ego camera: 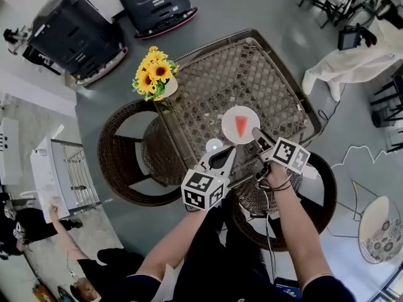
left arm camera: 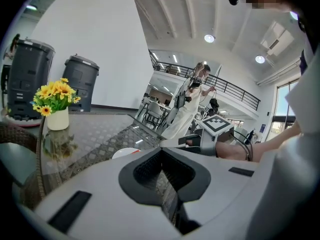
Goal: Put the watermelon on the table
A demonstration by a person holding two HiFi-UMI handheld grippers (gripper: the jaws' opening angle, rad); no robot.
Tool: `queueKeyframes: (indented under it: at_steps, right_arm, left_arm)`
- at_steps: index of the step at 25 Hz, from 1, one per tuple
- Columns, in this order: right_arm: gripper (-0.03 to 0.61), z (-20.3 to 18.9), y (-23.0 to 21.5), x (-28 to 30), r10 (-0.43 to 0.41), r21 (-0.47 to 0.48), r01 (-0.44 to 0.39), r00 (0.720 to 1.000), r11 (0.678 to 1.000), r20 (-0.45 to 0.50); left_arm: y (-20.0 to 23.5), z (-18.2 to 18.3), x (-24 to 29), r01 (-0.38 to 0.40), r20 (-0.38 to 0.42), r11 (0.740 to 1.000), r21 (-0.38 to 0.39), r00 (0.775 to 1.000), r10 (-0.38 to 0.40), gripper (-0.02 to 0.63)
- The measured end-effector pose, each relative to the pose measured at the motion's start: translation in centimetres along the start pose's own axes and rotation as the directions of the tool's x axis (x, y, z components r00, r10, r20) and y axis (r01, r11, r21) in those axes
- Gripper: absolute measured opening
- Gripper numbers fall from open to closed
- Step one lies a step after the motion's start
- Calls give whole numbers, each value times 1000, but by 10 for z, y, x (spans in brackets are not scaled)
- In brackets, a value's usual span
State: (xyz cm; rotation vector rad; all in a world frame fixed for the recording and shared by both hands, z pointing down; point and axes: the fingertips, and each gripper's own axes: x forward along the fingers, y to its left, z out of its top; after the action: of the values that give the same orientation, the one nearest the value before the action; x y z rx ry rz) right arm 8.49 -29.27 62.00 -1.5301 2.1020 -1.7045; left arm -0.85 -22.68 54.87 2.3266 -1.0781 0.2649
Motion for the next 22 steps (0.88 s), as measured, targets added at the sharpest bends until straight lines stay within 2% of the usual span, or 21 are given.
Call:
queueKeyframes:
  at_steps: [5, 7, 10, 13, 22]
  right_arm:
    - [34, 8, 34, -33, 68, -128, -62, 996, 990, 50]
    - [6, 10, 46, -45, 91, -185, -76, 993, 980, 76]
    - [5, 11, 65, -62, 137, -274, -103, 985, 956, 106]
    - [5, 9, 85, -77, 154, -375, -96, 980, 922, 129]
    - [5, -6, 129, -120, 180, -617, -32, 967, 786, 179]
  left_arm:
    - [-10, 15, -10, 4, 16, 1000, 20, 1000, -5, 5]
    - [-15, 20, -15, 8, 19, 1000, 26, 1000, -9, 5]
    - [-22, 24, -22, 17, 22, 999, 36, 1000, -18, 5]
    - [-27, 27, -30, 26, 25, 999, 40, 999, -27, 5]
    - [-56, 39, -56, 54, 26, 993, 101, 998, -56, 5]
